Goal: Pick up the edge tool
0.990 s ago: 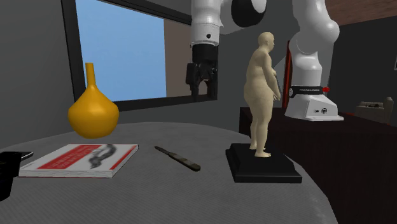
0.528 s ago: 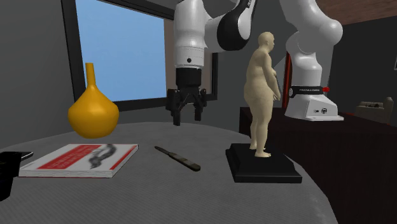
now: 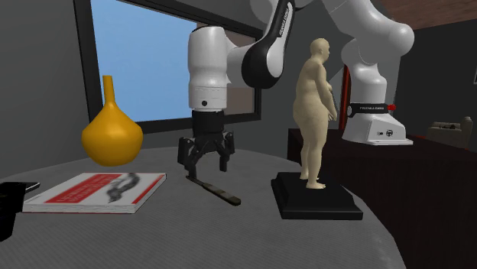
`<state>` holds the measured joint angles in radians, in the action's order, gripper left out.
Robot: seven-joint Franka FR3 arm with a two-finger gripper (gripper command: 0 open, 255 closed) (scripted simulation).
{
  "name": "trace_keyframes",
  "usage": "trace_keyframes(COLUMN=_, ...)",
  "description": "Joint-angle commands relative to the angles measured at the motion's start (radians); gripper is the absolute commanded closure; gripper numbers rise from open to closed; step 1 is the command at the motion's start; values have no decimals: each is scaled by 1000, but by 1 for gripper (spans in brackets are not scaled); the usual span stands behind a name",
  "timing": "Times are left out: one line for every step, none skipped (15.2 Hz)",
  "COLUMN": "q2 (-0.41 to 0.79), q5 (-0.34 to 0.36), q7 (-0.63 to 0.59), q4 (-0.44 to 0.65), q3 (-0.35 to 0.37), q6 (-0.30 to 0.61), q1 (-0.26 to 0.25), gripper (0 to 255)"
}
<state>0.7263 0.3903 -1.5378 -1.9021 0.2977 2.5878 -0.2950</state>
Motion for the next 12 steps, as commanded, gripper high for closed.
trace_keyframes(q2=26, q5=9, q7=-10, q4=10, q3=-12, q6=17, q1=-10, gripper=0)
trace_keyframes(q2=38, q5=13, q7=-12, q4=15, q3=-16, q6=25, q1=-14, gripper=0)
trace_keyframes(q2=50, q5=17, q7=-15, q4=20, q3=-21, q6=32, q1=-17, gripper=0)
trace_keyframes(q2=62, q5=20, q7=-17, q4=25, q3=-25, q6=39, q1=-21, gripper=0)
trace_keyframes(q2=69, q5=22, q7=-18, q4=28, q3=-28, q6=43, q1=-23, gripper=0)
trace_keyframes(q2=69, q5=22, q7=-18, q4=28, q3=-28, q6=43, q1=-23, gripper=0)
trace_keyframes(q2=69, q5=22, q7=-20, q4=29, q3=-28, q6=42, q1=-24, gripper=255)
trace_keyframes(q2=69, q5=22, q7=-19, q4=29, q3=-28, q6=42, q1=-24, gripper=255)
trace_keyframes(q2=70, q5=22, q7=-19, q4=30, q3=-28, q6=42, q1=-23, gripper=255)
trace_keyframes(q2=69, q5=22, q7=-18, q4=28, q3=-28, q6=43, q1=-23, gripper=255)
trace_keyframes(q2=68, q5=22, q7=-18, q4=27, q3=-28, q6=43, q1=-22, gripper=255)
trace_keyframes(q2=69, q5=22, q7=-18, q4=28, q3=-28, q6=43, q1=-23, gripper=255)
